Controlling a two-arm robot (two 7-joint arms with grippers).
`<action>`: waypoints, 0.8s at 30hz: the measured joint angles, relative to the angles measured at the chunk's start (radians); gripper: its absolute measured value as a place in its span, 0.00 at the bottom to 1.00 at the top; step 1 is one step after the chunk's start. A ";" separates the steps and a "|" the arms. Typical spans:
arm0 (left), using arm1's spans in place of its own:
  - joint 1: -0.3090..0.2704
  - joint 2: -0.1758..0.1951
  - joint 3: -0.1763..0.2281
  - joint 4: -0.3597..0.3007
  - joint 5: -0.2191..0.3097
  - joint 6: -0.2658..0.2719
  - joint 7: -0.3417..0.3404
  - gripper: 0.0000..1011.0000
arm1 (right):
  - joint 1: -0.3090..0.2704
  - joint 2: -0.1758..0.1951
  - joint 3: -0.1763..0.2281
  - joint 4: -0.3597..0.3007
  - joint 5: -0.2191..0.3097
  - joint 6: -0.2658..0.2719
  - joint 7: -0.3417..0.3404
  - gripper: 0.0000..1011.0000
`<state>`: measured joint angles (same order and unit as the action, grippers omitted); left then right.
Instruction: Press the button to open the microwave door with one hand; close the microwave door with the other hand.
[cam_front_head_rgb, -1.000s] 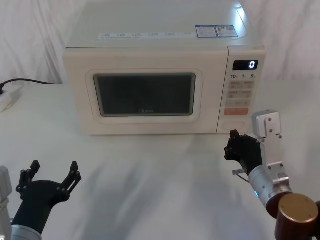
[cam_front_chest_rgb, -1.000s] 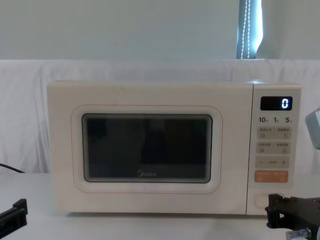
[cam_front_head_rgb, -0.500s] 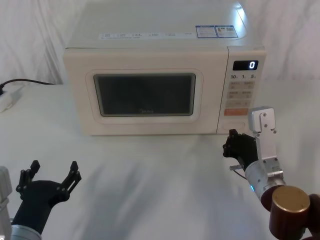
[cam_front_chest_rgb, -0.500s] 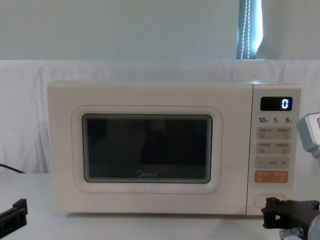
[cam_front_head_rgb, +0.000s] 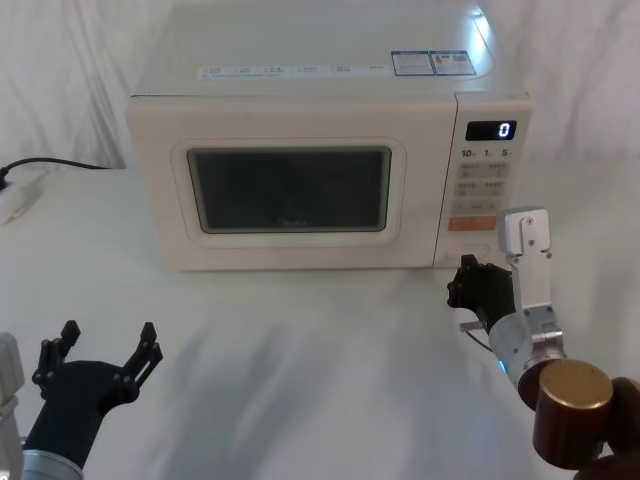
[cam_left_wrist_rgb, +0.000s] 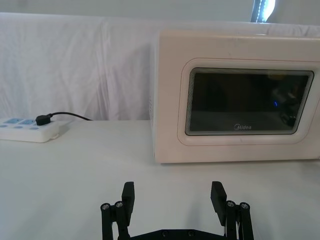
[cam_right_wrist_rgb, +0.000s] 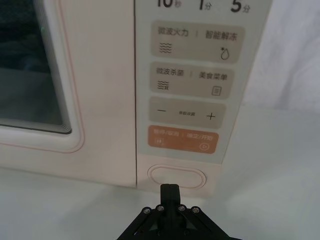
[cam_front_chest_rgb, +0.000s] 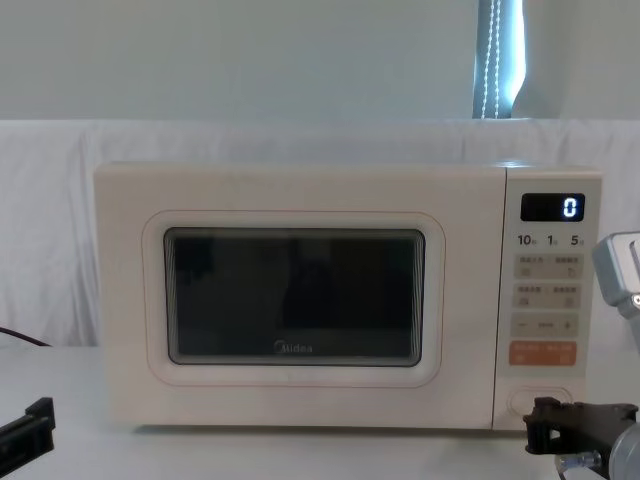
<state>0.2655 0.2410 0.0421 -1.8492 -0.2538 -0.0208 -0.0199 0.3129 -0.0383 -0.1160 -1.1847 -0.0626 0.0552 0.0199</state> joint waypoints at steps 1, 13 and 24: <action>0.000 0.000 0.000 0.000 0.000 0.000 0.000 0.99 | 0.007 -0.002 0.004 0.012 0.003 -0.003 -0.001 0.00; 0.000 0.000 0.000 0.000 0.000 0.000 0.000 0.99 | 0.052 -0.014 0.021 0.082 0.012 -0.022 -0.012 0.00; 0.000 0.000 0.000 0.000 0.000 0.000 0.000 0.99 | 0.084 -0.021 0.025 0.130 0.013 -0.033 -0.016 0.00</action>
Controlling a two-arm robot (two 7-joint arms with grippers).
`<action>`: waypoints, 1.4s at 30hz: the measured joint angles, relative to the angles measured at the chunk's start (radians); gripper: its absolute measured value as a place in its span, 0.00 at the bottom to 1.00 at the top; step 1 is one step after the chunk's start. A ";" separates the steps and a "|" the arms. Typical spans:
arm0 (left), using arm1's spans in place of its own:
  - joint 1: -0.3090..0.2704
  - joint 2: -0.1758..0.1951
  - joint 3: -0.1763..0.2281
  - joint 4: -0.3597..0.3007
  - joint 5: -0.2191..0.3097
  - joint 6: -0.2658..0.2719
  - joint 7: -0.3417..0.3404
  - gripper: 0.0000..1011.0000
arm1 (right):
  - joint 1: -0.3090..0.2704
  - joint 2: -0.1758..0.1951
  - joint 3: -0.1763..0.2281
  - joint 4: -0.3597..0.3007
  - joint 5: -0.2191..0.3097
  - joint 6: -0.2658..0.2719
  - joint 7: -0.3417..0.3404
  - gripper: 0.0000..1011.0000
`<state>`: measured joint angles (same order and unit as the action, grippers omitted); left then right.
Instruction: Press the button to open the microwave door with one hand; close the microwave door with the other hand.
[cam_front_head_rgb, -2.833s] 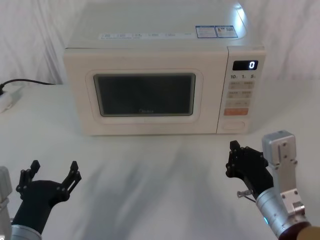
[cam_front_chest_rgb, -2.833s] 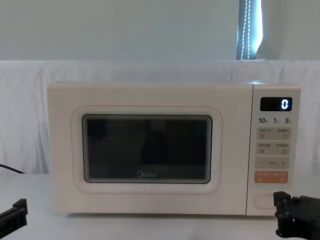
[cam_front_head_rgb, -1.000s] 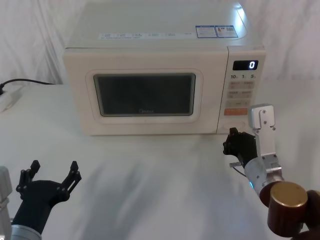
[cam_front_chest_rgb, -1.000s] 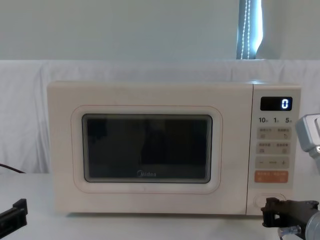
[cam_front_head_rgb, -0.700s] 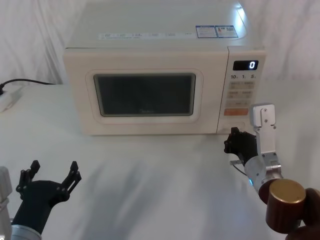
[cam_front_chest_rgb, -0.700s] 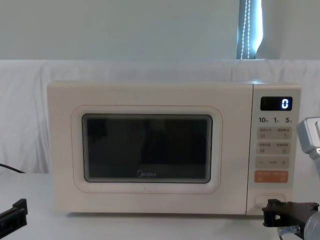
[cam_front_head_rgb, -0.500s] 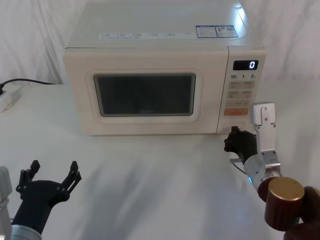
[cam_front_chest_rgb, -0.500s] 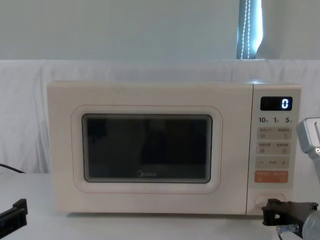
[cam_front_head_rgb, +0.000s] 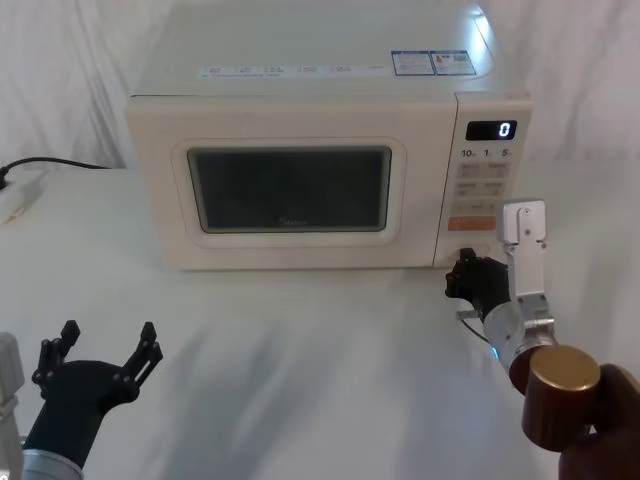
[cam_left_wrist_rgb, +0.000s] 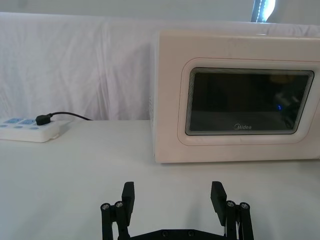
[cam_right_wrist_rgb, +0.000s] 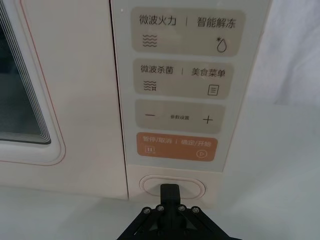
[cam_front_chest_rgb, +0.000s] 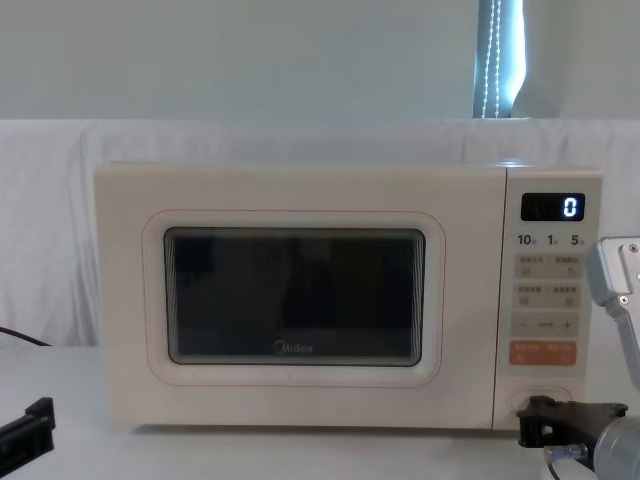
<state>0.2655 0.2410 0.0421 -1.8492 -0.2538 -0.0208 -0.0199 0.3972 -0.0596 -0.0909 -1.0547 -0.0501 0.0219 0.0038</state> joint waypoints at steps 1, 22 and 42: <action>0.000 0.000 0.000 0.000 0.000 0.000 0.000 0.99 | 0.005 0.000 0.000 0.008 -0.001 -0.001 -0.002 0.00; 0.000 0.000 0.000 0.000 0.000 0.000 0.000 0.99 | 0.027 -0.012 0.014 0.045 -0.008 -0.012 -0.019 0.00; 0.000 0.000 0.000 0.000 0.000 0.000 0.000 0.99 | 0.051 -0.017 0.018 0.075 -0.016 -0.022 -0.024 0.00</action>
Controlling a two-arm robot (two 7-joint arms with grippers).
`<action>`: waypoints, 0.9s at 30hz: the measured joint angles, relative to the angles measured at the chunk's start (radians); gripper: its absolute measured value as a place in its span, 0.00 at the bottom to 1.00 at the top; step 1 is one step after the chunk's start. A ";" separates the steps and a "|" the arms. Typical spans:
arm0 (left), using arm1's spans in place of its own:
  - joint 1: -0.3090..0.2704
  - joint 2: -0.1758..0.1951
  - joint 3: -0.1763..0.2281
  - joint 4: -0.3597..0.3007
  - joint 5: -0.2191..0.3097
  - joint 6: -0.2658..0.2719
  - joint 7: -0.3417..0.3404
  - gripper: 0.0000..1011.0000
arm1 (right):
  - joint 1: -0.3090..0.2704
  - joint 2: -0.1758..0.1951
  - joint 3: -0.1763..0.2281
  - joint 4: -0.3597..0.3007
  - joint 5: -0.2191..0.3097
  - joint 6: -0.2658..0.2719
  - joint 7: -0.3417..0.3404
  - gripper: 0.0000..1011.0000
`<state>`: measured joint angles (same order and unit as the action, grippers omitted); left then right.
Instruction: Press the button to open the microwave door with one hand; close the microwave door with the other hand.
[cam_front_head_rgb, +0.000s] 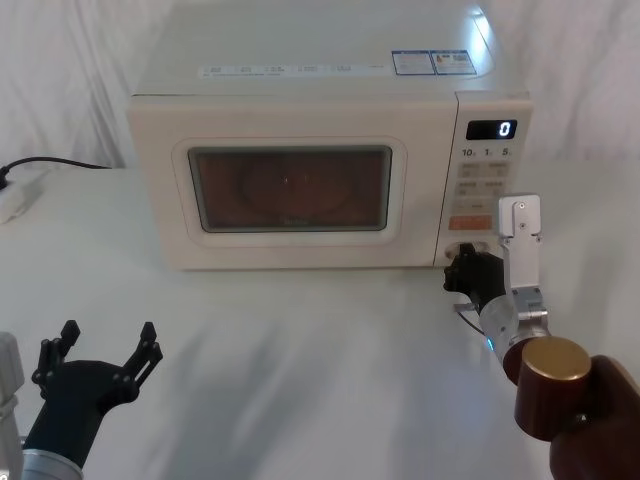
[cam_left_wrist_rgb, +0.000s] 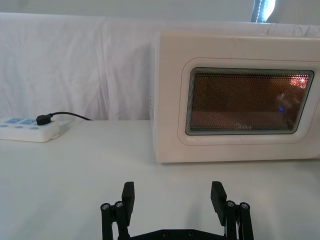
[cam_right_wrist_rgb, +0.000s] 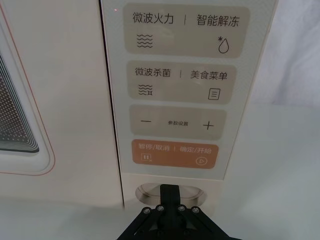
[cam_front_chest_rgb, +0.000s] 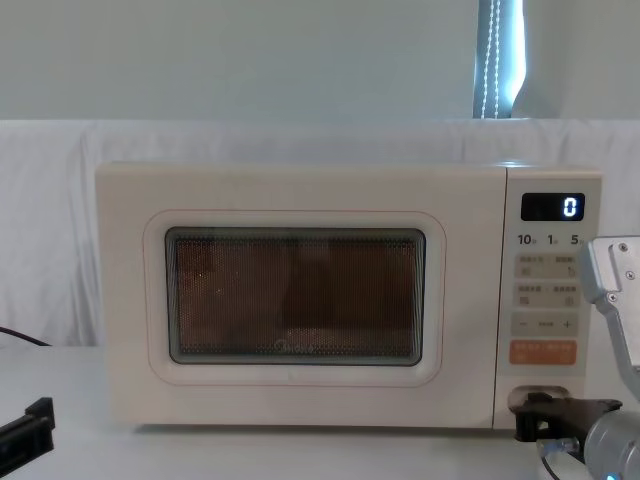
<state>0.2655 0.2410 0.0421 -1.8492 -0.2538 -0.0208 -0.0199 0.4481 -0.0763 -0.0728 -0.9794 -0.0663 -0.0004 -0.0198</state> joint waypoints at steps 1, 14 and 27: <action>0.000 0.000 0.000 0.000 0.000 0.000 0.000 0.99 | 0.001 0.000 0.000 0.001 0.000 -0.001 -0.001 0.00; 0.000 0.000 0.000 0.000 0.000 0.000 0.000 0.99 | 0.020 -0.004 0.006 0.025 -0.001 -0.012 -0.005 0.00; 0.000 0.000 0.000 0.000 0.000 0.000 0.000 0.99 | 0.034 -0.005 0.011 0.048 0.003 -0.023 -0.002 0.00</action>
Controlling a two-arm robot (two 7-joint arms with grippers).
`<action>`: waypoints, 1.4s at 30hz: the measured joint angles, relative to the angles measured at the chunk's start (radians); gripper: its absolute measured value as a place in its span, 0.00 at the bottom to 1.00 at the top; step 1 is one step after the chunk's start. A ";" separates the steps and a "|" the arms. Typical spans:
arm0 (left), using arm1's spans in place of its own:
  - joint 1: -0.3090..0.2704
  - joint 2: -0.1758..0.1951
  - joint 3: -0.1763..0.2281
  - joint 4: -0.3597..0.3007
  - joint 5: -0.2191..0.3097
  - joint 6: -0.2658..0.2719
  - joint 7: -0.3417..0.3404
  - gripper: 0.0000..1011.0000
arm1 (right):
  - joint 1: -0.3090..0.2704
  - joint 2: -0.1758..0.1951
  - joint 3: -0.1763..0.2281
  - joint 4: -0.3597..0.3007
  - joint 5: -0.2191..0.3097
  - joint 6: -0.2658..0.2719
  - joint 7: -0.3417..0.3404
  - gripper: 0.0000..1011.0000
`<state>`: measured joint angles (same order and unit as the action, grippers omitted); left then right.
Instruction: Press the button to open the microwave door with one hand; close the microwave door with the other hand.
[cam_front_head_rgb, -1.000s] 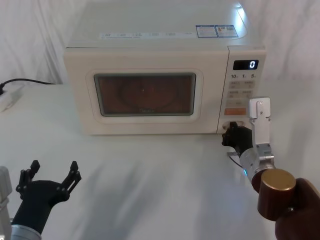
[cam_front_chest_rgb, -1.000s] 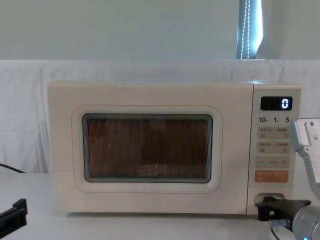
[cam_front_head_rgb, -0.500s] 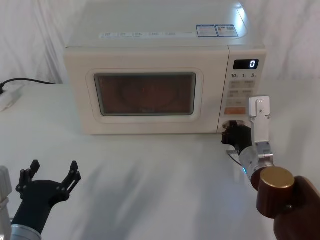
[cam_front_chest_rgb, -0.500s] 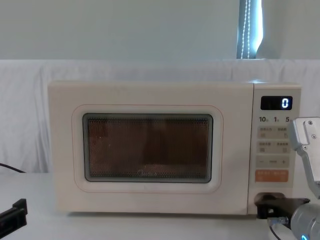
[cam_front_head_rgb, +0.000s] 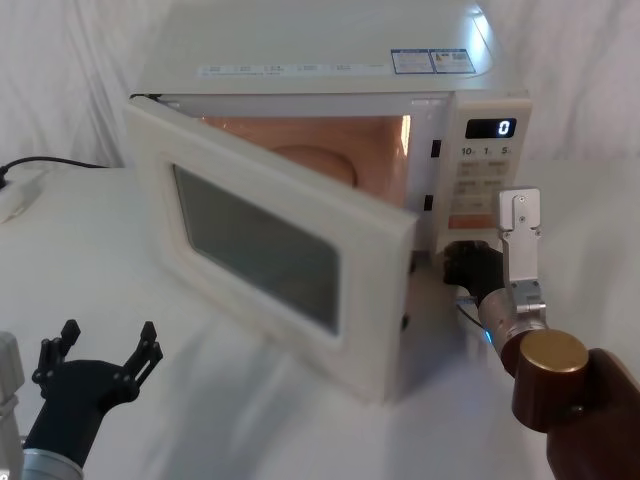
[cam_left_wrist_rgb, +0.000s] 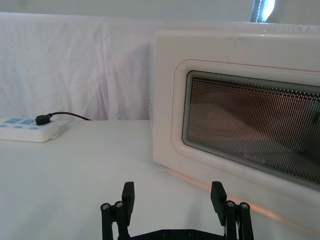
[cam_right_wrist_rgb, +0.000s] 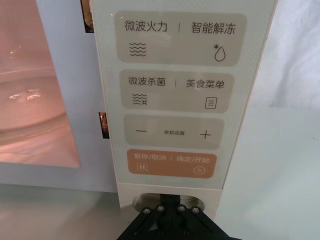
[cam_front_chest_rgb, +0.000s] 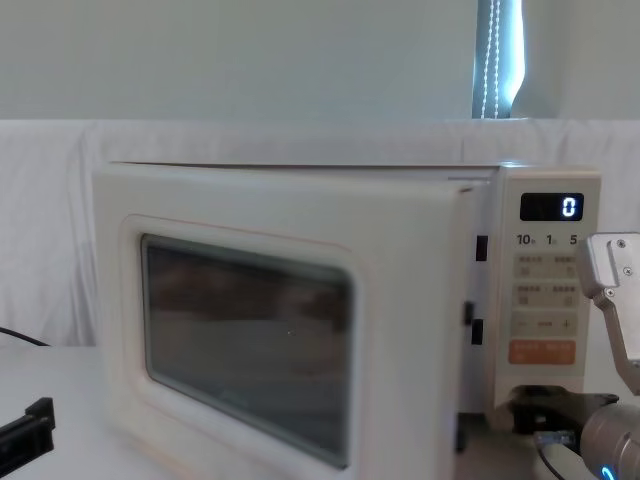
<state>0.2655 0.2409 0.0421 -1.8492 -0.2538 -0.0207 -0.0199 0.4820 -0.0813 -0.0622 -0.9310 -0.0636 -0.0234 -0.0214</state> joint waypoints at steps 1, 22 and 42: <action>0.000 0.000 0.000 0.000 0.000 0.000 0.000 0.99 | 0.000 0.000 0.000 0.000 0.000 0.000 0.000 0.00; 0.000 0.000 0.000 0.000 0.000 0.000 0.000 0.99 | -0.117 0.029 -0.015 -0.172 0.016 0.059 0.053 0.00; 0.000 0.000 0.000 0.000 0.000 0.000 0.000 0.99 | -0.353 0.076 -0.042 -0.503 0.034 0.031 0.088 0.02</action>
<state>0.2655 0.2410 0.0422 -1.8492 -0.2538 -0.0208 -0.0199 0.1286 -0.0057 -0.1038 -1.4338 -0.0299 0.0079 0.0663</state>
